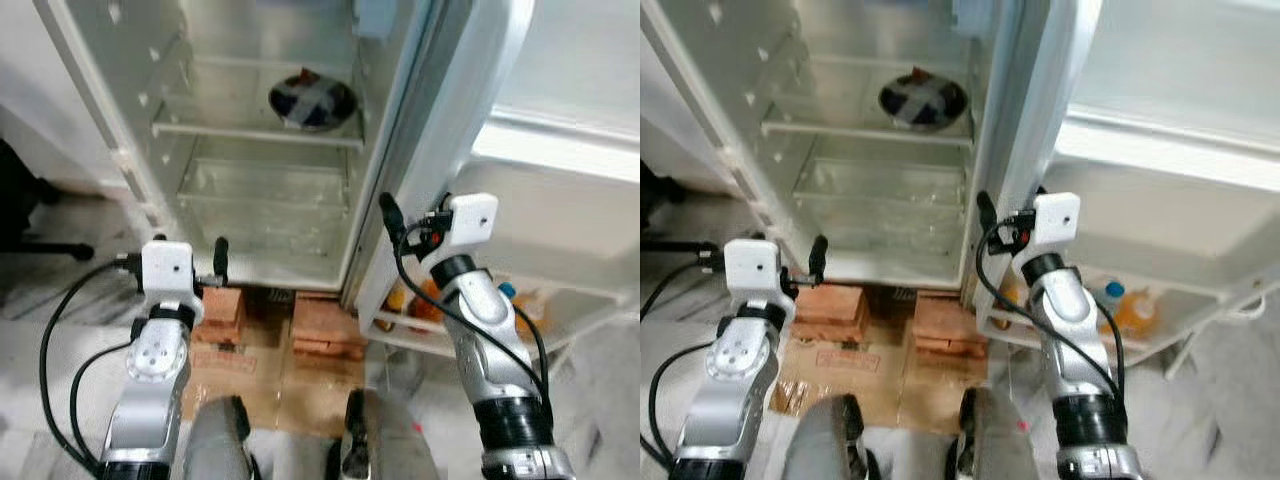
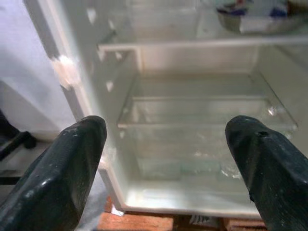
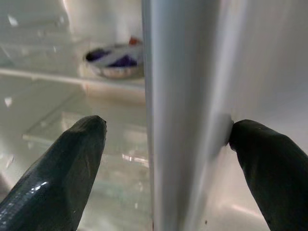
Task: Restocking fridge
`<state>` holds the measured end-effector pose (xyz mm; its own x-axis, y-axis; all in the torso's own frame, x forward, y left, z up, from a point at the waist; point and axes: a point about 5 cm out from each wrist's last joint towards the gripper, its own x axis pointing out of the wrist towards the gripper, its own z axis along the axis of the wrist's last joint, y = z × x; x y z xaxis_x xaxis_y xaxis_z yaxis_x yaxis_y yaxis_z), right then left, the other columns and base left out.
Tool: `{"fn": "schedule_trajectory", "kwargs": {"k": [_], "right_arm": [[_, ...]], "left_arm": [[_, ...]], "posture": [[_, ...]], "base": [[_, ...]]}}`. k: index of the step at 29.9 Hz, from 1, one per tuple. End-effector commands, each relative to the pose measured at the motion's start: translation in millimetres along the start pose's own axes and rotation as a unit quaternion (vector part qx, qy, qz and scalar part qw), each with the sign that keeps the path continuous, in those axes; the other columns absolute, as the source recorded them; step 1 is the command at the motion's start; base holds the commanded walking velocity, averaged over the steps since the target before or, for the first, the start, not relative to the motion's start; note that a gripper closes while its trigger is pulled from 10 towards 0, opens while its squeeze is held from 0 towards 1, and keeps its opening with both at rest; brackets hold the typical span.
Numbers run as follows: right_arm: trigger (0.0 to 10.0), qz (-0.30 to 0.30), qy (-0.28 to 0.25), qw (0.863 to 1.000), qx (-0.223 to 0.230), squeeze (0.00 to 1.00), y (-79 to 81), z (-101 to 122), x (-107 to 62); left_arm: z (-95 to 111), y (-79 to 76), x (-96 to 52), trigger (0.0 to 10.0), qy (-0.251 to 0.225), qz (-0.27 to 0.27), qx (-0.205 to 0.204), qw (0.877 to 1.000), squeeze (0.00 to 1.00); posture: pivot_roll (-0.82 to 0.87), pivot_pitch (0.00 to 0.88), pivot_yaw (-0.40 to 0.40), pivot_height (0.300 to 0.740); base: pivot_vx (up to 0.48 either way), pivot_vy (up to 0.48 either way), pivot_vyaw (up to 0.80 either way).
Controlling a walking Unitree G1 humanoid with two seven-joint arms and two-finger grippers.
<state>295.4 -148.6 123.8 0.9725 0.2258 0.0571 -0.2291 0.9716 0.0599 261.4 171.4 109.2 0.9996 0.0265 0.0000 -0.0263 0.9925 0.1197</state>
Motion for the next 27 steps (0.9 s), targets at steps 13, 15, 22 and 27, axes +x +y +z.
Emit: {"fn": "schedule_trajectory", "kwargs": {"k": [13, 15, 22, 27], "right_arm": [[10.0, -0.030, 0.071, 0.997, -0.010, 0.00, -15.9, -12.5, -96.0], [10.0, -0.032, 0.075, 0.997, -0.010, 0.00, -16.2, -12.6, -98.2], [10.0, -0.035, 0.079, 0.996, -0.008, 0.00, -17.8, -14.1, -95.3], [10.0, -0.029, 0.086, 0.996, -0.005, 0.00, -18.5, -19.6, -94.0]], "left_arm": [[-4.2, -6.7, -3.5, 10.0, 0.012, -0.032, 0.001, 0.999, 0.00], [-4.0, -7.0, -2.0, 10.0, 0.011, -0.035, 0.000, 0.999, 0.00], [-1.5, -6.7, 2.0, 10.0, 0.008, -0.036, -0.001, 0.999, 0.00], [-2.9, -3.6, -0.4, 10.0, 0.009, -0.030, 0.001, 0.999, 0.00]], "posture": [[-0.02, 0.069, -0.072, 0.708], [-0.03, 0.069, -0.068, 0.708], [-0.02, 0.067, -0.072, 0.708], [-0.01, 0.068, -0.077, 0.708]], "base": [[0.000, 0.000, 0.00], [0.000, 0.000, 0.00], [-0.325, 0.000, 0.00], [-0.359, 0.000, 0.00]]}}
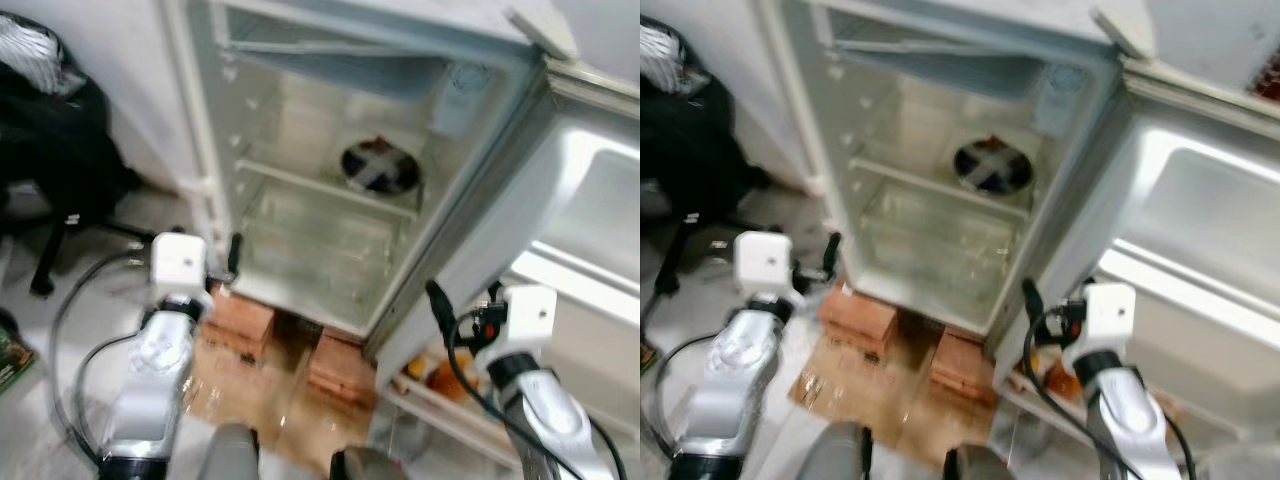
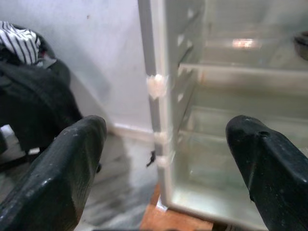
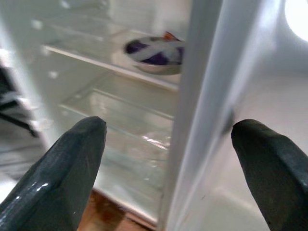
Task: Restocking fridge
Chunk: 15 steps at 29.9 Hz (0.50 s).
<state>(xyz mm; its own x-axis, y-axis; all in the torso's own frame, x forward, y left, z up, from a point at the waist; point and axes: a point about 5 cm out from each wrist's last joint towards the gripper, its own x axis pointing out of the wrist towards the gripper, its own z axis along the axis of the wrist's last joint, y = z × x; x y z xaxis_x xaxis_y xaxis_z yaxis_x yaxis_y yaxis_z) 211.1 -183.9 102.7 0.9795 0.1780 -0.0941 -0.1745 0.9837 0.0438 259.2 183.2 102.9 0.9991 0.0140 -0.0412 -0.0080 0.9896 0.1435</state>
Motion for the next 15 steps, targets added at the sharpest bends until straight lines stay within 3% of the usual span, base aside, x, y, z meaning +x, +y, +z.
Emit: {"fn": "schedule_trajectory", "kwargs": {"k": [1, 11, 15], "right_arm": [[10.0, 0.000, 0.013, 1.000, 0.002, 0.00, -2.8, -6.4, -1.8], [10.0, 0.000, 0.024, 1.000, -0.002, 0.00, -9.5, -20.3, 0.2], [10.0, -0.005, 0.017, 1.000, -0.004, 0.00, -11.0, -17.9, 6.1]], "left_arm": [[4.9, -14.3, 1.2, 10.0, -0.010, -0.021, -0.011, 1.000, 0.00], [5.7, -16.2, 2.3, 10.0, -0.011, -0.023, -0.012, 1.000, 0.00], [6.7, -15.4, 3.6, 10.0, -0.014, -0.022, -0.010, 1.000, 0.00]], "posture": [[-0.01, 0.069, -0.079, 0.708], [-0.02, 0.069, -0.073, 0.708], [-0.02, 0.066, -0.071, 0.708]], "base": [[-0.356, 0.000, 0.00], [-0.358, 0.000, 0.00], [-0.188, 0.000, 0.00]]}}
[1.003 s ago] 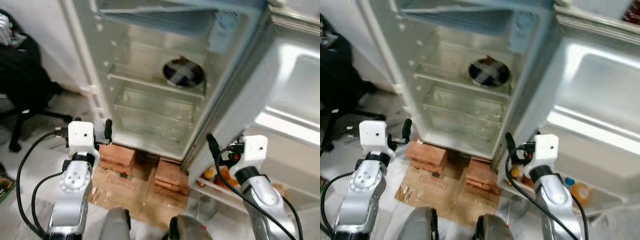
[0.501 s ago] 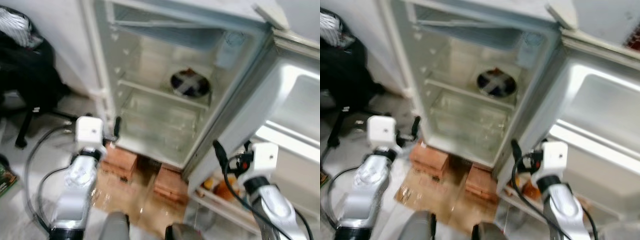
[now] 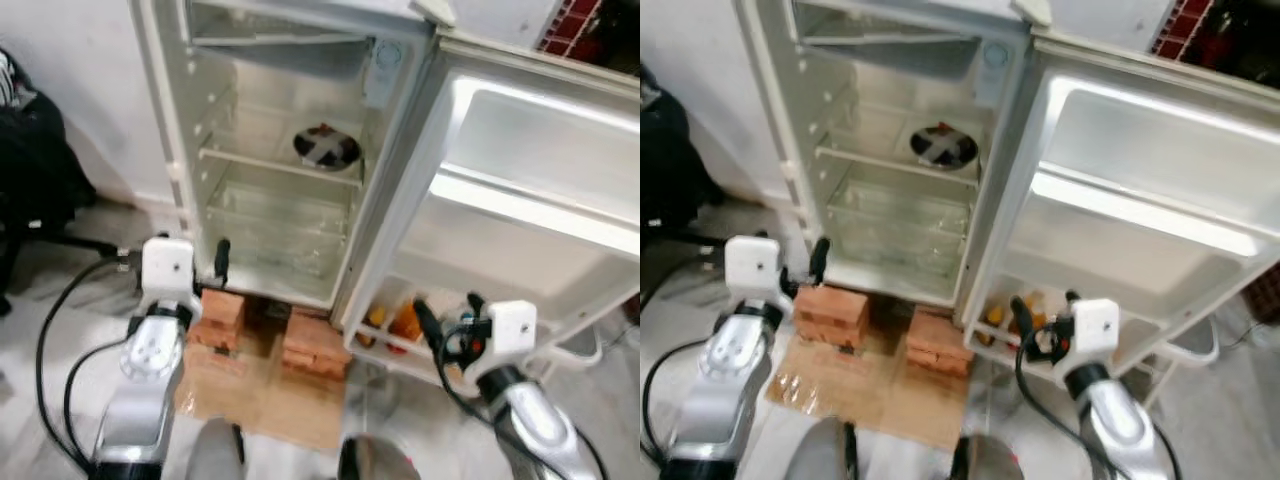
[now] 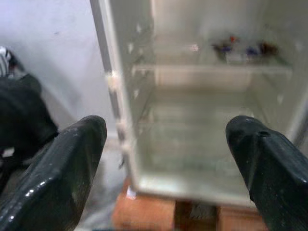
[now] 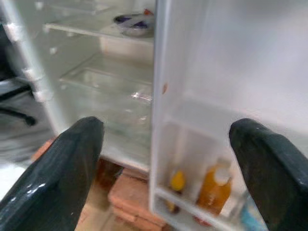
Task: Restocking fridge
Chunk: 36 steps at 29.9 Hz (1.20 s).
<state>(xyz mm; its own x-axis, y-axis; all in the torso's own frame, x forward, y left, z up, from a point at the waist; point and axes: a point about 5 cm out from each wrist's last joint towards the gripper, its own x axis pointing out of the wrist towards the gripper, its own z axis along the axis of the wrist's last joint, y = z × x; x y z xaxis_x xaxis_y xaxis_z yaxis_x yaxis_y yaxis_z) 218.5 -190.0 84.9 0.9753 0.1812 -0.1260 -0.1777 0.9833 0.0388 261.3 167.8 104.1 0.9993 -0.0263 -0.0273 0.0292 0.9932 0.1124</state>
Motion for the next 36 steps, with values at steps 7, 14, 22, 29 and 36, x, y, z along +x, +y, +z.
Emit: {"fn": "schedule_trajectory", "kwargs": {"k": [7, 14, 22, 29, 36], "right_arm": [[10.0, 0.004, -0.063, 0.998, -0.009, 0.00, 10.0, 36.9, 15.8], [10.0, -0.014, -0.100, 0.995, 0.004, 0.00, 19.0, 56.2, 37.3], [10.0, -0.020, -0.124, 0.992, 0.005, 0.00, 20.8, 72.5, 55.4], [10.0, -0.016, -0.134, 0.991, 0.009, 0.00, 21.4, 78.1, 62.1], [10.0, -0.008, -0.129, 0.992, 0.004, 0.00, 24.8, 76.3, 66.4]], "left_arm": [[4.5, 0.3, 0.7, 10.0, -0.011, 0.001, -0.002, 1.000, 0.00], [1.3, 2.8, -2.6, 10.0, -0.007, 0.003, -0.006, 1.000, 0.00], [4.8, 3.7, 1.3, 10.0, -0.015, -0.001, -0.001, 1.000, 0.00], [6.0, 3.2, 1.9, 10.0, -0.021, -0.006, -0.004, 1.000, 0.00], [5.4, 3.4, 0.8, 10.0, -0.020, -0.007, -0.002, 1.000, 0.00]], "posture": [[0.00, 0.056, -0.077, 0.712], [0.01, 0.047, -0.077, 0.740], [0.01, 0.046, -0.067, 0.740], [0.01, 0.044, -0.068, 0.740], [0.02, 0.044, -0.070, 0.740]], "base": [[0.000, 0.000, 0.00], [0.000, 0.000, 0.00], [0.000, 0.000, 0.00], [0.111, -0.116, 0.00], [0.296, -0.369, 0.00]]}}
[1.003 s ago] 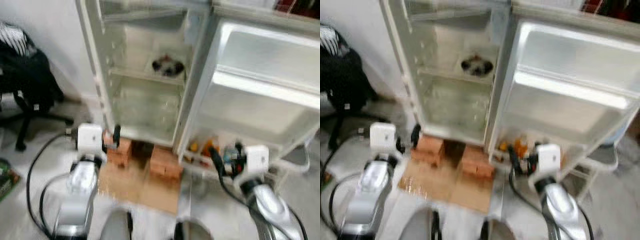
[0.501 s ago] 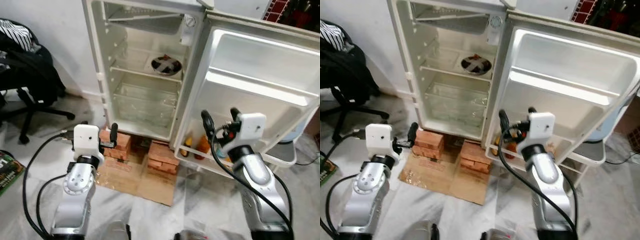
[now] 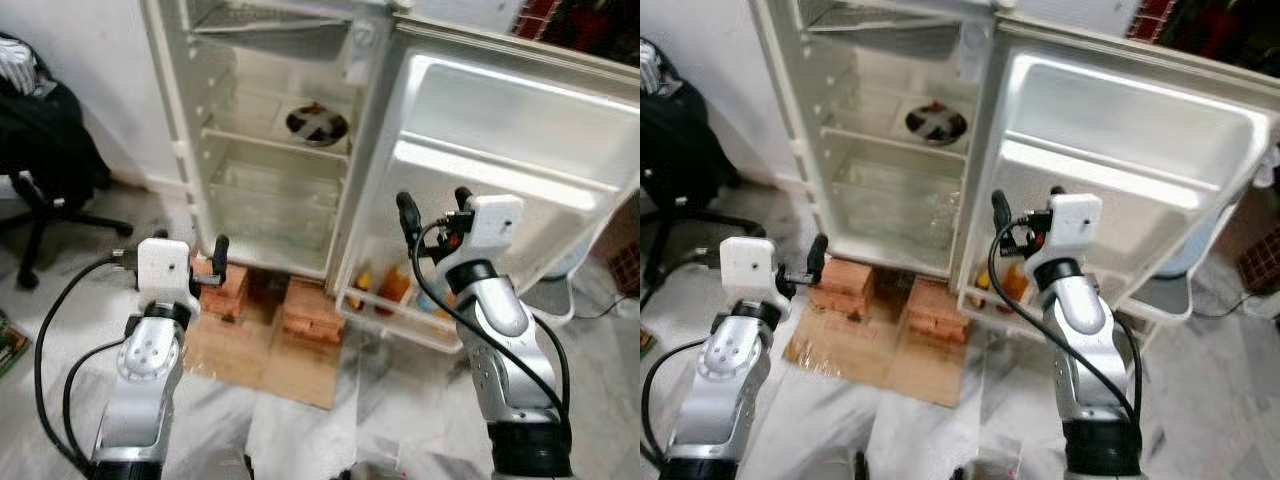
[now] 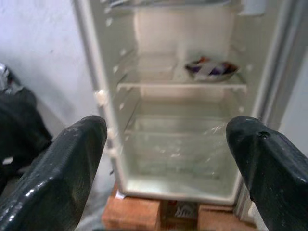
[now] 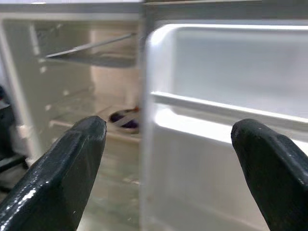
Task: Restocking fridge
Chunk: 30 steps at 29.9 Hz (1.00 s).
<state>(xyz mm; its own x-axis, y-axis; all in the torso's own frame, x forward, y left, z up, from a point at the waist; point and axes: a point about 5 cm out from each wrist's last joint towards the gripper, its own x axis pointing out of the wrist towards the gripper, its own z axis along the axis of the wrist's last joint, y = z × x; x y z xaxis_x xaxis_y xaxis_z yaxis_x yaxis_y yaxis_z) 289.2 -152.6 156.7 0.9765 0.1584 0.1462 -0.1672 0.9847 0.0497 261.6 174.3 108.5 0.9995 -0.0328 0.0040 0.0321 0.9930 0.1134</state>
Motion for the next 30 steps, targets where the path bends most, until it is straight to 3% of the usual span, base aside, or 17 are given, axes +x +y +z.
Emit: {"fn": "schedule_trajectory", "kwargs": {"k": [1, 12, 17, 21, 26, 30], "right_arm": [[10.0, 0.001, 0.009, 1.000, -0.002, 0.00, -1.2, -4.2, -1.5], [10.0, -0.009, 0.019, 1.000, -0.003, 0.00, -1.5, -8.4, 3.7], [10.0, 0.013, 0.050, 0.998, -0.041, 0.00, 4.9, -19.6, -1.8], [10.0, 0.052, 0.078, 0.994, -0.057, 0.00, 1.4, -31.0, -24.1], [10.0, 0.047, 0.113, 0.991, -0.052, 0.00, -12.7, -41.8, -47.4], [10.0, 0.055, 0.152, 0.983, -0.086, 0.00, -24.5, -52.5, -62.5]], "left_arm": [[1.8, -3.2, 1.0, 10.0, -0.004, -0.005, -0.002, 1.000, 0.00], [3.4, -3.0, 3.4, 10.0, -0.009, -0.003, -0.005, 1.000, 0.00], [3.5, -2.6, 3.8, 10.0, -0.011, 0.011, -0.002, 1.000, 0.00], [3.1, -2.5, 2.4, 10.0, -0.010, 0.012, -0.002, 1.000, 0.00], [1.4, -1.1, 0.3, 10.0, -0.007, 0.010, 0.002, 1.000, 0.00], [-0.3, -2.3, -2.1, 10.0, -0.004, -0.006, 0.001, 1.000, 0.00]], "posture": [[0.02, 0.044, -0.070, 0.740], [0.02, 0.051, -0.065, 0.740], [0.02, 0.052, -0.068, 0.740], [0.02, 0.055, -0.070, 0.740], [0.01, 0.060, -0.071, 0.740], [0.00, 0.064, -0.065, 0.740]], "base": [[0.307, -0.368, 0.00], [0.287, -0.381, 0.00], [0.000, 0.000, 0.00], [0.000, 0.000, 0.00], [0.000, 0.000, 0.00], [0.000, 0.000, 0.00]]}}
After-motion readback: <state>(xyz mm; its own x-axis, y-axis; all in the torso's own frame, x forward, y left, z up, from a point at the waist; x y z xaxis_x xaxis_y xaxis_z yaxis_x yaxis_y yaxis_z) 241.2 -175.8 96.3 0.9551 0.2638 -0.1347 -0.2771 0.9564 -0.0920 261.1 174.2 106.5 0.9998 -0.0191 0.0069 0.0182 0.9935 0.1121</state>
